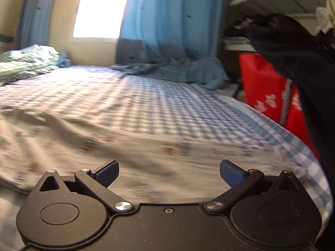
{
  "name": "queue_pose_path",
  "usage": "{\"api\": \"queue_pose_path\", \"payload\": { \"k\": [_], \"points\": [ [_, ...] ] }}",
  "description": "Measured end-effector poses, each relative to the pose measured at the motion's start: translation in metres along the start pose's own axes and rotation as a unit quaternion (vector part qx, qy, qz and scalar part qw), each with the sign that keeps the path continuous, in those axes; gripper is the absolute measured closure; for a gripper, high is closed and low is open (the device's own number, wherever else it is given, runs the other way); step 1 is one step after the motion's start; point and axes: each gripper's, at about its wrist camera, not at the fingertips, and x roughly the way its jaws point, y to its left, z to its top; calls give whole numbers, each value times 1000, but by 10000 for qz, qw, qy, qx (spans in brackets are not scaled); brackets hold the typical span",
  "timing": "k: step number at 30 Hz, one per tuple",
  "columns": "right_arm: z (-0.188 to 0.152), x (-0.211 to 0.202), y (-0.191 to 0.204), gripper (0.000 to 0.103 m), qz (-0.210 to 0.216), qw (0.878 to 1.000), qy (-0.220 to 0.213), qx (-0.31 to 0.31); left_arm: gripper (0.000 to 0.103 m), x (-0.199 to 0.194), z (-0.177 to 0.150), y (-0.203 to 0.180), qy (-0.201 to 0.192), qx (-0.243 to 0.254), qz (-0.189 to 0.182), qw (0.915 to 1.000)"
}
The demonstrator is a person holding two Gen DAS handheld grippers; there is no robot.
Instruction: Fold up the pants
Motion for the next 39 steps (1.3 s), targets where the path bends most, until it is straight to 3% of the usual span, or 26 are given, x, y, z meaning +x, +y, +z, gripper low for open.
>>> {"api": "queue_pose_path", "payload": {
  "k": [6, 8, 13, 17, 24, 27, 29, 34, 39],
  "points": [
    [7, -18, 91, 1, 1033, 9946, -96, 57, 2, 26, 19, 15, -135, -475, -687, 9964],
    [9, -19, 114, 1, 1230, 9924, -70, 41, 11, 35, 19, 15, -76, -564, -823, 9950],
    [8, -16, 161, 1, 1435, 9892, 34, -281, 31, 43, 18, 11, -38, -508, -685, 9963],
    [2, -7, 173, 1, 1432, 9892, 222, -219, 48, 42, 18, 3, -6, -271, -420, 9987],
    [2, -4, 170, 1, 1453, 9889, 294, -68, 42, 45, 18, 6, -60, -771, -342, 9964],
    [2, -4, 170, 1, 1444, 9890, 314, -76, 62, 47, 20, -2, -71, -512, 4, 9987],
    [2, -4, 168, 1, 1446, 9889, 324, -68, 86, 45, 22, -5, -106, -446, 77, 9989],
    [5, -6, 172, 1, 1384, 9897, 321, -177, 91, 26, 28, -29, -462, 322, 272, 9980],
    [7, -8, 177, 1, 1356, 9899, 337, -232, 91, 4, 30, -62, -965, 1253, 548, 9859]
  ]
}}
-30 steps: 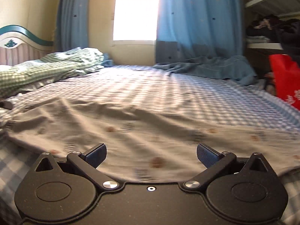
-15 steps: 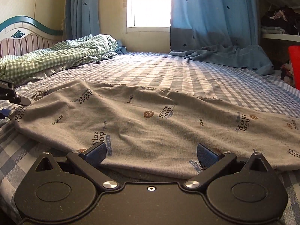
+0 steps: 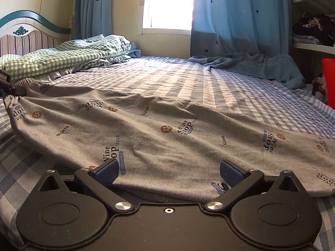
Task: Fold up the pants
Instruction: 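Lower the waistband onto the pants and open the left tool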
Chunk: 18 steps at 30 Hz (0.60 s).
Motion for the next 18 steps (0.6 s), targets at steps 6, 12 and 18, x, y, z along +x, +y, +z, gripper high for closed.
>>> {"api": "queue_pose_path", "payload": {
  "k": [6, 12, 18],
  "points": [
    [0, 4, -1, 1, 113, 9999, 58, 36, 90, 25, -21, 7, 533, 39, 174, 9984],
    [0, 6, -7, 1, 226, 9996, 68, 161, 57, 21, -26, 13, 511, 51, 202, 9985],
    [3, -1, -6, 1, 129, 9997, -93, 163, 15, 6, -4, -9, 142, 252, 79, 9996]
  ]
}}
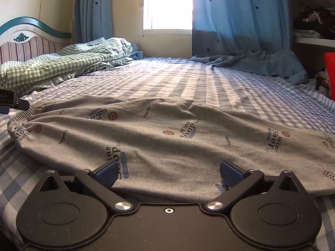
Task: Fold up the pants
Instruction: 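Lower the waistband onto the pants and open the left tool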
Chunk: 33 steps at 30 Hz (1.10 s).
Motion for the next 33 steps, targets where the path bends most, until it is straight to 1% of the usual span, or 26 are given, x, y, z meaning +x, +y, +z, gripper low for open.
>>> {"api": "queue_pose_path", "payload": {
  "k": [2, 3, 5, 8, 9, 11, 14, 15, 16, 18, 19, 20, 21, 23, 25, 27, 30, 31, 32, 33],
  "points": [
    [4, -1, 3, 1, 26, 10000, -84, -40, 10, 3, 7, -17, -40, 144, -207, 9997],
    [6, -1, 4, 1, 33, 9999, -103, -54, 9, 6, 10, -29, -53, 233, -354, 9991],
    [8, 1, 4, 1, 11, 9999, -96, -76, 5, 12, 13, -51, -69, 398, -649, 9971],
    [6, 6, -1, 1, -107, 9998, 65, -131, 5, 30, 7, -84, 65, 720, -882, 9935],
    [5, 7, -4, 1, -175, 9996, 143, -152, 5, 36, 3, -92, 143, 845, -905, 9922],
    [-1, 4, -14, 1, -264, 9994, 196, -132, 5, 49, -7, -105, 271, 1108, -801, 9902],
    [-6, -5, -36, 1, -460, 9986, 209, -166, 5, 68, -23, -109, 438, 1444, -332, 9880],
    [-7, -9, -45, 1, -553, 9981, 203, -169, 4, 71, -27, -105, 479, 1414, -280, 9884],
    [-6, -12, -55, 1, -610, 9978, 202, -135, 0, 72, -27, -98, 501, 1220, -343, 9907],
    [3, -13, -73, 1, -660, 9976, 179, -113, 0, 76, -25, -83, 616, 783, -591, 9933],
    [11, -10, -82, 1, -589, 9981, 141, -120, 0, 79, -24, -77, 668, 634, -698, 9933],
    [20, -6, -90, 1, -451, 9989, 110, -92, 0, 79, -25, -73, 697, 550, -766, 9931],
    [33, 1, -99, 1, -186, 9998, 94, -3, 0, 78, -24, -72, 688, 536, -779, 9931],
    [57, 21, -113, 1, 473, 9985, 144, 247, 0, 78, -25, -73, 689, 611, -735, 9930],
    [82, 51, -121, 1, 1319, 9892, 346, 529, 0, 78, -24, -75, 706, 667, -695, 9928],
    [101, 83, -125, 1, 1941, 9767, 454, 790, 0, 78, -25, -77, 695, 677, -684, 9929],
    [123, 131, -120, 2, 2467, 9614, 818, 897, 0, 78, -24, -78, 702, 639, -708, 9930],
    [128, 145, -116, 9, 2575, 9576, 978, 843, 0, 78, -24, -79, 702, 654, -694, 9930],
    [134, 155, -111, 13, 2602, 9565, 1069, 778, 0, 78, -24, -80, 701, 668, -682, 9930],
    [137, 163, -107, 25, 2588, 9567, 1142, 687, 0, 78, -24, -80, 700, 669, -680, 9930]
  ]
}}
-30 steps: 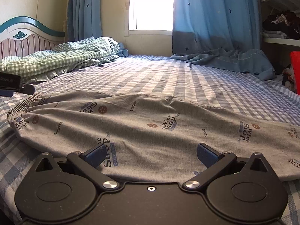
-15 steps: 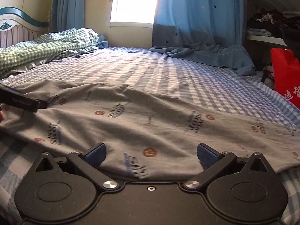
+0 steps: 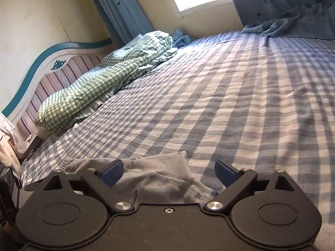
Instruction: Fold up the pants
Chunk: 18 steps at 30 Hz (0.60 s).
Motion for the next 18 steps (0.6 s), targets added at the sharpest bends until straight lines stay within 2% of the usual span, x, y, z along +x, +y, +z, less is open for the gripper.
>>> {"api": "queue_pose_path", "payload": {
  "k": [1, 5, 7, 9, 12, 15, 17, 18],
  "points": [
    [5, 7, 1, 35, -50, 9999, 116, -72, 0, 0, 0, 0, -2, -7, -6, 10000],
    [6, 25, 8, 54, -151, 9974, 555, -445, 0, 0, 0, 0, -2, -18, -13, 10000],
    [3, 26, 13, 71, -195, 9959, 632, -610, 0, 0, 0, 0, -1, -18, -13, 10000],
    [2, 24, 18, 76, -161, 9955, 637, -679, 0, 0, 0, 0, -1, -15, -10, 10000],
    [4, 21, 21, 77, -62, 9962, 604, -628, 0, 0, 0, -1, 0, -13, -5, 10000],
    [9, 27, 18, 70, -25, 9972, 606, -435, 0, 0, 0, -1, -1, -12, -5, 10000],
    [10, 35, 14, 70, -45, 9977, 634, -224, 0, 0, 0, -1, -1, -14, -7, 10000],
    [11, 39, 13, 77, -115, 9978, 640, -139, 0, 0, 0, -1, -1, -13, -6, 10000]
  ]
}}
